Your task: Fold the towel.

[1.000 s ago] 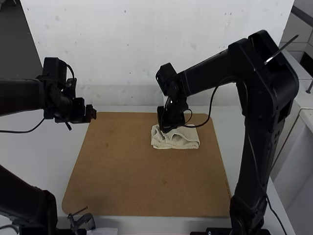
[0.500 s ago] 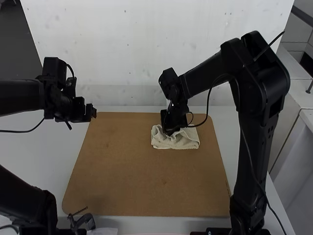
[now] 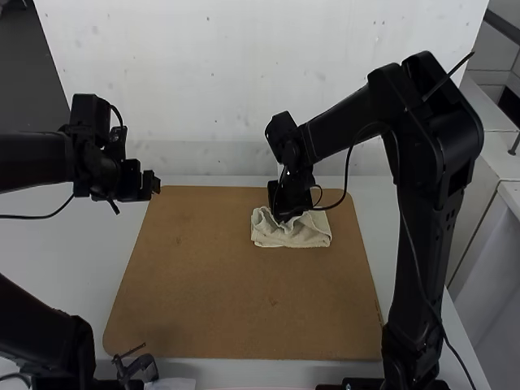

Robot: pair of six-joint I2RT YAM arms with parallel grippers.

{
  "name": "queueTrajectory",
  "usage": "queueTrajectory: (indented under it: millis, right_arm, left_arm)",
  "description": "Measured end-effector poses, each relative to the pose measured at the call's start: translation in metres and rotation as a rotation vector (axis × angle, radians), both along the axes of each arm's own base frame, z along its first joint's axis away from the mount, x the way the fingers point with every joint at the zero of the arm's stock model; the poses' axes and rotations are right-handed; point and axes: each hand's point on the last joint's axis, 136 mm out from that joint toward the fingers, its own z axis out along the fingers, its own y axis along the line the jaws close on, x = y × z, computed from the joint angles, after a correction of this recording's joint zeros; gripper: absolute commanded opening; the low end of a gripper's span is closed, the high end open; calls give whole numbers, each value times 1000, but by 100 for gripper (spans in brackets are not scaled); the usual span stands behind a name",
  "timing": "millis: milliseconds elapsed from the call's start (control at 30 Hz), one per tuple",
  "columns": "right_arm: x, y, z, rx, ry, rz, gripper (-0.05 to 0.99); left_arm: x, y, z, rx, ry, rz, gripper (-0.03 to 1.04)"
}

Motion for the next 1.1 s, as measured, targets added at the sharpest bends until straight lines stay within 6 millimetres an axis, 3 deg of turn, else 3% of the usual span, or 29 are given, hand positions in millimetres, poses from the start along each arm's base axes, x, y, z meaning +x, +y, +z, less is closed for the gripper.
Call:
queueTrajectory:
  millis: [100, 333, 533, 600, 700, 1100]
  right_arm:
    - [-7, 4, -3, -6, 9, 17, 28]
    - [-17, 18, -3, -12, 6, 67, 28]
    - [-13, 11, -2, -58, -22, 61, 26]
    - [-12, 9, -2, -74, -29, 62, 13]
    - [-11, 7, -7, -91, -27, 63, 2]
    - [-13, 5, -13, -105, -12, 64, 2]
  left_arm:
    - [-1, 0, -1, 0, 1, 0, 100]
    - [-4, 0, -6, 5, 12, -5, 100]
    - [-3, 0, -1, 12, -4, -13, 100]
    - [-3, 0, 2, 13, -14, -14, 100]
    - [-3, 0, 2, 15, -16, -16, 100]
    - [-2, -1, 4, 12, -25, -24, 100]
